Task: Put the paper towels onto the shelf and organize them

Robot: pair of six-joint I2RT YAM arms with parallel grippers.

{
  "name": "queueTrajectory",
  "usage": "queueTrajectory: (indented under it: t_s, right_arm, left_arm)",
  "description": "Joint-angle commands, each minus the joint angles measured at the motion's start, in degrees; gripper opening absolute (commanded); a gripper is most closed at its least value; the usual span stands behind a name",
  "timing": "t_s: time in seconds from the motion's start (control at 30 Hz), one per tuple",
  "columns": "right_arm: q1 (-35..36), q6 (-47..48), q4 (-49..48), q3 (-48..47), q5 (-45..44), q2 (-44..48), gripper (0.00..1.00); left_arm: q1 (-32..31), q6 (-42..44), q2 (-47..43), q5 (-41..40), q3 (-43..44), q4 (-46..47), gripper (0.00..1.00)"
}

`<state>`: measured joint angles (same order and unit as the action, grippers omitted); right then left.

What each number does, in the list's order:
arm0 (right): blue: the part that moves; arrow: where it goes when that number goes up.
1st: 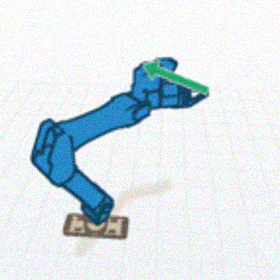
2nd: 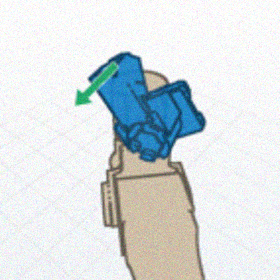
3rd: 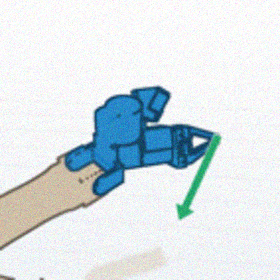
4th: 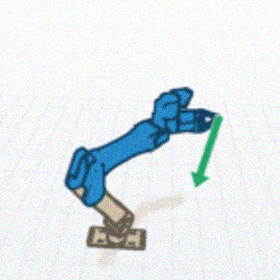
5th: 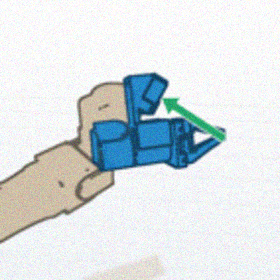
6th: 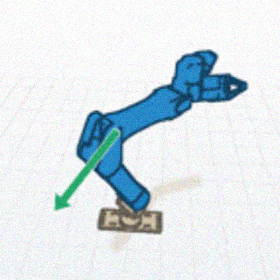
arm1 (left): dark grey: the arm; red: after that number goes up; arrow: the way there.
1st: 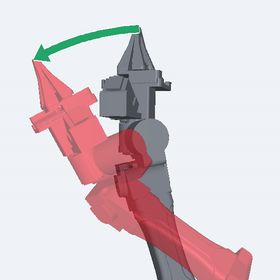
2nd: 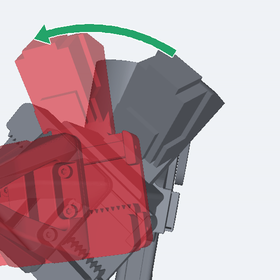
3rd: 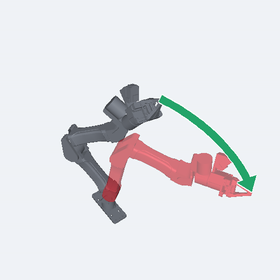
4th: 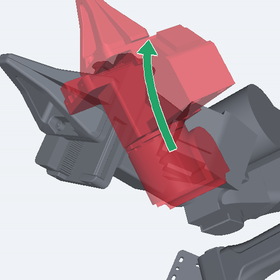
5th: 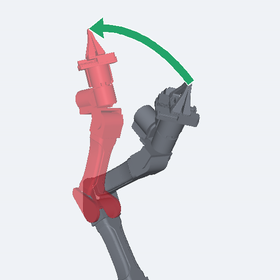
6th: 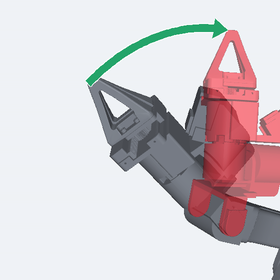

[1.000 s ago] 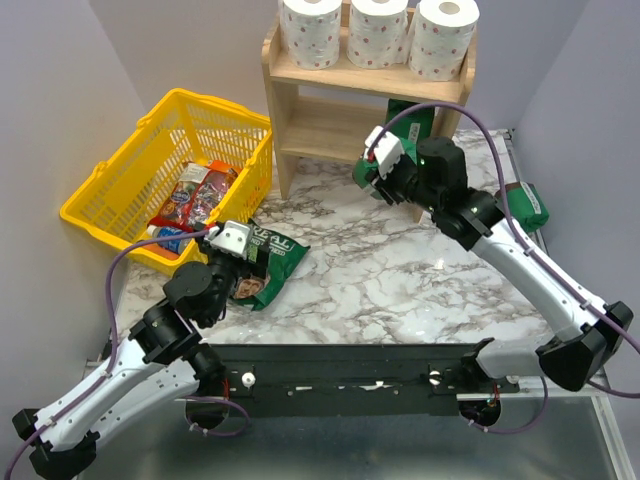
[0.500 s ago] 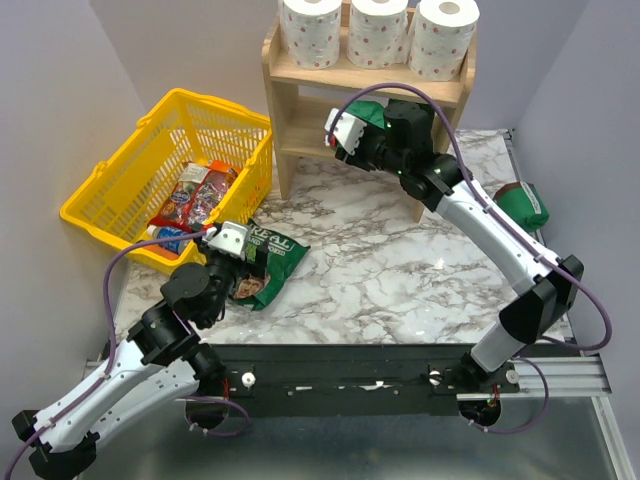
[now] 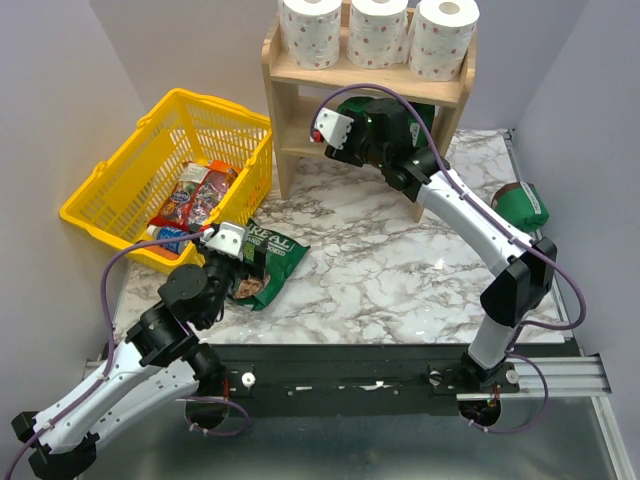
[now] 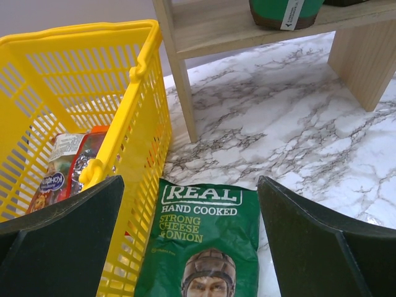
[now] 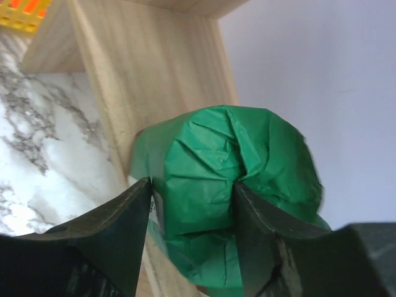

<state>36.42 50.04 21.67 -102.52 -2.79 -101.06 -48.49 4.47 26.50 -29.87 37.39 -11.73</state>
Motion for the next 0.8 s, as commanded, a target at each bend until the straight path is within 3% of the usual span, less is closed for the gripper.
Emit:
queueTrajectory:
  t_s: [0.0,0.13,0.3,0.4,0.63,0.77]
  right_arm:
    - [0.1,3.3,-4.4,-2.3,-4.1,-1.0,0.63]
    - [0.2,3.8,-3.9,-4.4,-5.6,-2.0,0.75]
    - [1.3,3.3,-3.2,-6.2,-6.5,-1.0,0.78]
    - [2.6,3.4,-3.2,-5.8,-5.3,0.4,0.74]
    - [5.5,3.3,-5.0,-3.0,-1.1,0.4,0.55]
    - [5.6,3.2,-6.3,-4.9,-5.2,-4.1,0.53]
  left_arm:
    - [0.1,-0.8,-0.5,1.0,1.1,0.7,0.99]
    - [0.1,-0.8,-0.7,0.9,0.9,0.8,0.99]
    - [0.1,-0.7,-0.5,0.6,0.9,0.7,0.99]
    - [0.1,-0.6,-0.2,0.5,0.8,0.7,0.99]
    - [0.1,-0.5,-0.1,0.1,0.8,0.7,0.99]
    - [0.1,-0.5,-0.1,-0.1,0.8,0.7,0.99]
